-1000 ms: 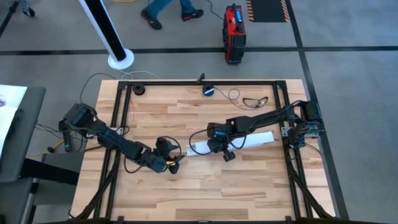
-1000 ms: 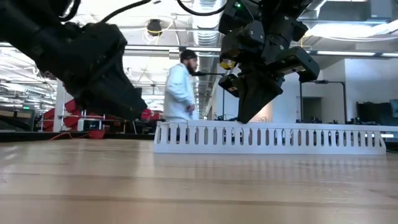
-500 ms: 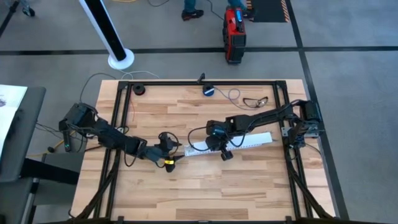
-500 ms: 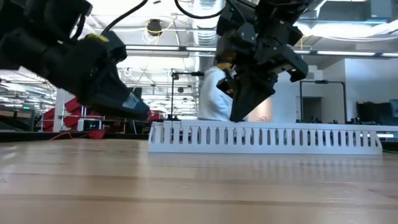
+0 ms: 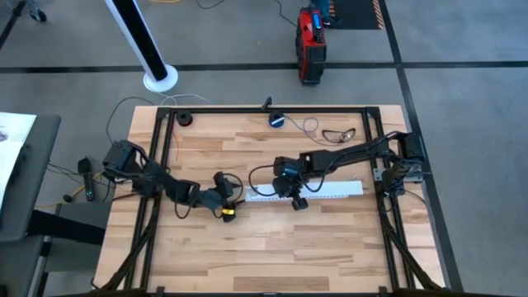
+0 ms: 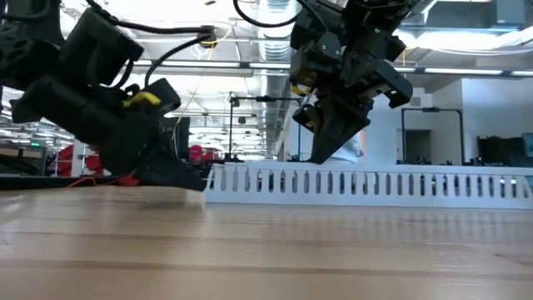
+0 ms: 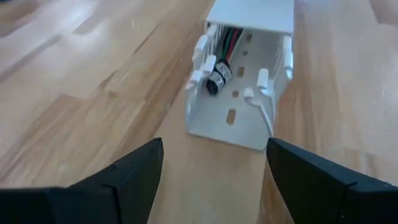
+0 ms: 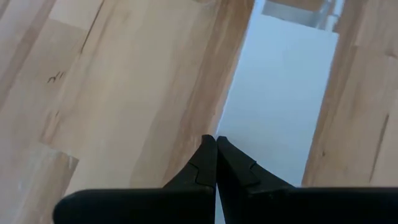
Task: Ziptie cables
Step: Close the white cable duct
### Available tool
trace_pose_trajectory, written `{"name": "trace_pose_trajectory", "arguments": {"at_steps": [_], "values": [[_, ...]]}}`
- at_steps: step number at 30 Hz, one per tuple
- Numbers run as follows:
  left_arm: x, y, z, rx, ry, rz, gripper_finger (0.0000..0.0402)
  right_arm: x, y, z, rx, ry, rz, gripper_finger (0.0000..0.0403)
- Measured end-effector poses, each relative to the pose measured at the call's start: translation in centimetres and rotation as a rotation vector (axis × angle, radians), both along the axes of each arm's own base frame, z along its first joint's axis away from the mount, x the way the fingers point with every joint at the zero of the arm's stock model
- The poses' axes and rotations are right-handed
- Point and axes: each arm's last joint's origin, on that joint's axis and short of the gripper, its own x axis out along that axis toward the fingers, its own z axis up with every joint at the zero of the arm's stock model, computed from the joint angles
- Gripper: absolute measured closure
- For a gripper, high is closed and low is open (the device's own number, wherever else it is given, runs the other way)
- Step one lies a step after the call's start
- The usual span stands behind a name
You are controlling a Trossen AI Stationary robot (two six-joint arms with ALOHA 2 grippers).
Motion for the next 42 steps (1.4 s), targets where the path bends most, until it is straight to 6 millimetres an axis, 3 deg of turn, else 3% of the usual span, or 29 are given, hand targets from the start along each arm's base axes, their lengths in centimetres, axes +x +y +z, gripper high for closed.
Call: {"name": "trace_pose_trajectory", "arguments": {"at_steps": [11,19,31,38,42], "values": [[1.3,1.4,0.8,-0.007,-0.091,-0.122,0.012,0.0,0.3,0.1,0.005,-0.007,0.012,0.0403],[0.1,2.8,0.8,-0.032,-0.182,-0.139,0.012,0.1,0.3,0.1,0.016,-0.017,0.02,0.0403],[-0.1,2.6,0.8,-0.048,-0.195,-0.2,0.012,0.3,0.3,0.3,0.016,-0.044,0.02,0.0403],[0.2,2.5,-0.9,-0.065,-0.214,-0.227,0.012,0.4,0.3,0.3,0.016,-0.049,0.02,0.0403],[0.5,2.6,-0.8,-0.041,-0.279,-0.204,0.012,0.4,0.3,0.3,0.018,-0.049,0.017,0.0403]]}}
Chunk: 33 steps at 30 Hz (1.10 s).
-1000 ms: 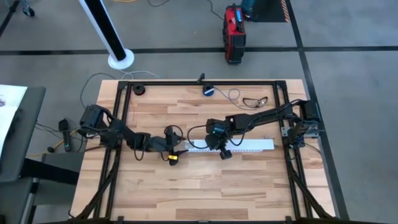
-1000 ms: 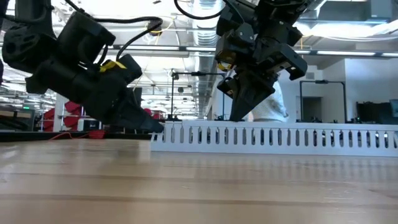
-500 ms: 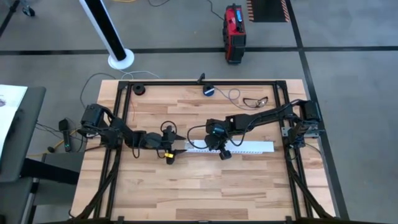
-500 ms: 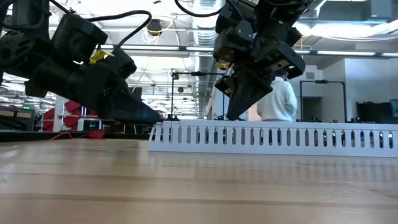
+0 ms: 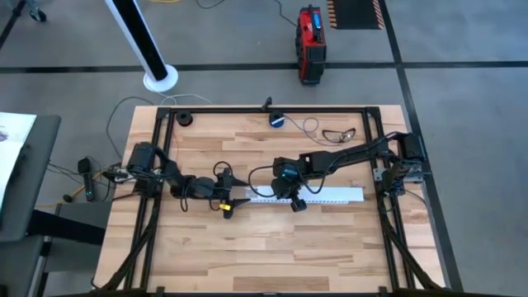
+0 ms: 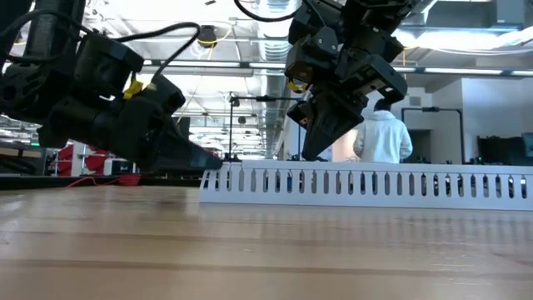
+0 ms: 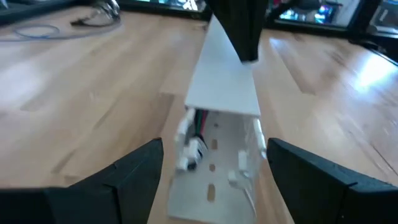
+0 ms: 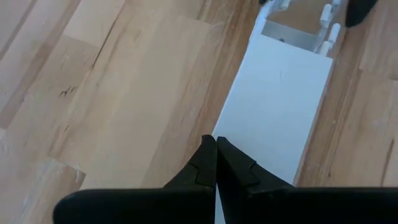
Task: Ziptie cables
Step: Close the white cable duct
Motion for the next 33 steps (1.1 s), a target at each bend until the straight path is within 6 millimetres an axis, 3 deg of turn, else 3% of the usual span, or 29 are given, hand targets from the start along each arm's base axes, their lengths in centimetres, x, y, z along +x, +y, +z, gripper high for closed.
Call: {"name": "trace_pose_trajectory", "arguments": {"at_steps": [14,33], "values": [[1.3,0.0,-0.7,0.002,0.107,-0.024,0.012,0.1,0.0,0.1,0.002,-0.012,-0.003,0.0403],[1.7,0.1,-0.4,0.031,0.075,0.005,0.012,0.4,0.0,0.3,-0.002,-0.054,0.001,0.0403]]}}
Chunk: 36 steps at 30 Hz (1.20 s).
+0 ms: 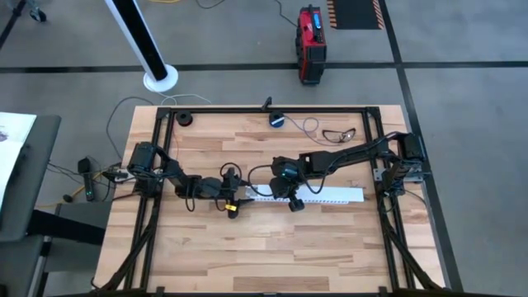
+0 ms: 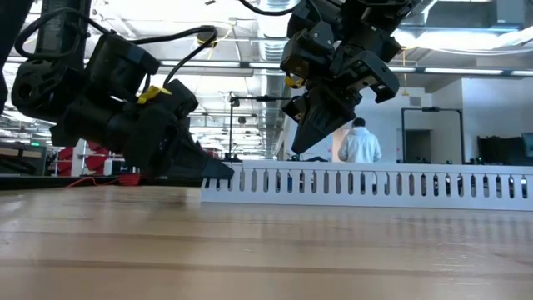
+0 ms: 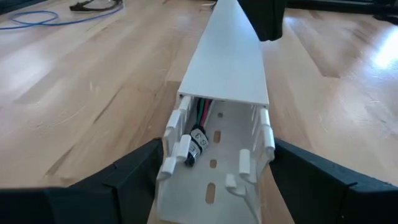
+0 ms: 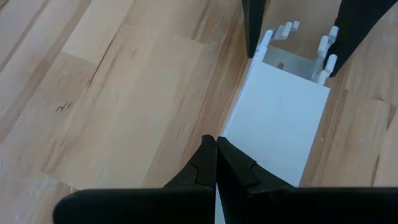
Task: Ziptie cables
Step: Close the white cable duct
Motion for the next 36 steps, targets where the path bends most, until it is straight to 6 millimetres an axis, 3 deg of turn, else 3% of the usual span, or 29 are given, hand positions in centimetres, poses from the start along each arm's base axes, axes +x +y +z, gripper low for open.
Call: {"name": "trace_pose_trajectory", "arguments": {"at_steps": [15,25,36], "values": [[0.3,-0.1,0.2,0.013,-0.015,-0.02,0.012,0.0,0.0,0.0,-0.002,-0.006,0.002,0.0403],[1.8,-0.5,-2.4,-0.054,-0.101,-0.054,0.012,0.0,0.0,0.0,-0.008,-0.006,0.01,0.0403],[1.4,-1.1,-2.4,-0.031,-0.107,-0.075,0.012,0.0,-0.3,0.0,-0.024,-0.012,0.026,0.0403]]}}
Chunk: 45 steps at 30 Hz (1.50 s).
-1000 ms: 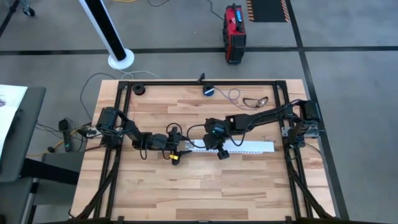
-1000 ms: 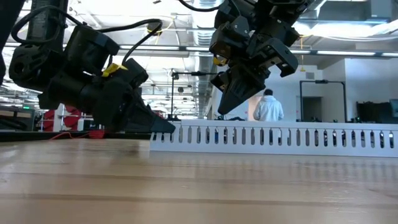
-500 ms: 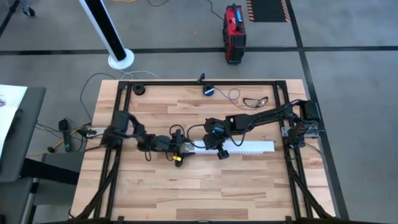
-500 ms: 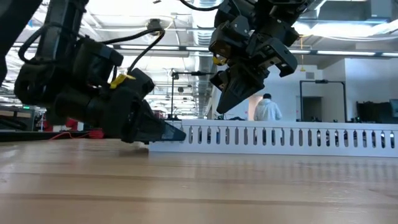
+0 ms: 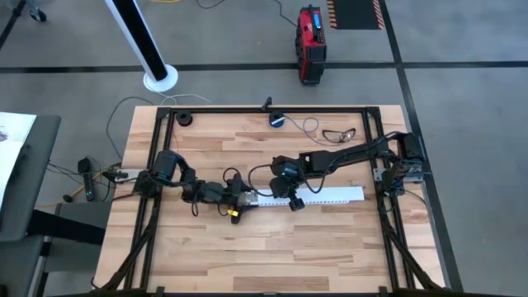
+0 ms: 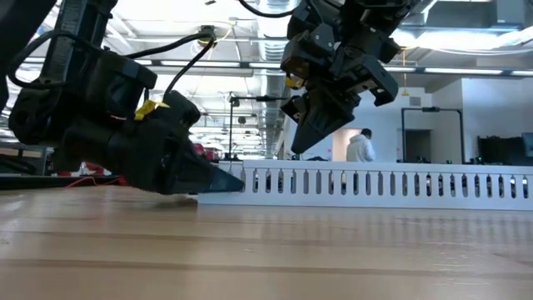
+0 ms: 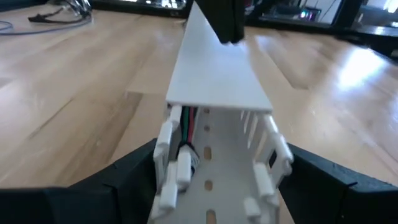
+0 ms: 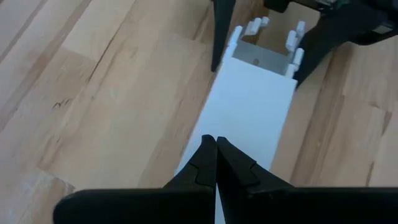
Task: Ziptie cables
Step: Close the white cable duct
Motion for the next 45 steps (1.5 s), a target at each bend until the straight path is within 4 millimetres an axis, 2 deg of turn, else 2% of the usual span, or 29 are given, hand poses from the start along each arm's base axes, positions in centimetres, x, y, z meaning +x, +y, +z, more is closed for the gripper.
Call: {"name": "trace_pose_trajectory", "arguments": {"at_steps": [8,17,24,28,45], "values": [[-0.2,-0.5,-0.3,0.075,0.027,0.083,0.012,0.0,-0.8,0.0,-0.004,-0.004,-0.018,0.0403],[-0.2,-0.5,-0.3,0.086,0.031,0.083,0.012,0.0,-1.0,0.0,-0.004,-0.005,-0.023,0.0403],[0.2,-0.6,-1.7,0.044,-0.003,0.105,0.0124,0.0,-1.0,0.0,-0.006,-0.005,-0.02,0.0403],[0.7,-0.7,-1.4,0.049,-0.02,0.094,0.0135,0.0,-1.0,0.0,-0.006,-0.004,-0.02,0.0403],[0.2,-0.6,-1.1,0.044,-0.016,0.102,0.0142,-0.2,-0.9,-0.2,-0.016,0.022,-0.001,0.0403]]}}
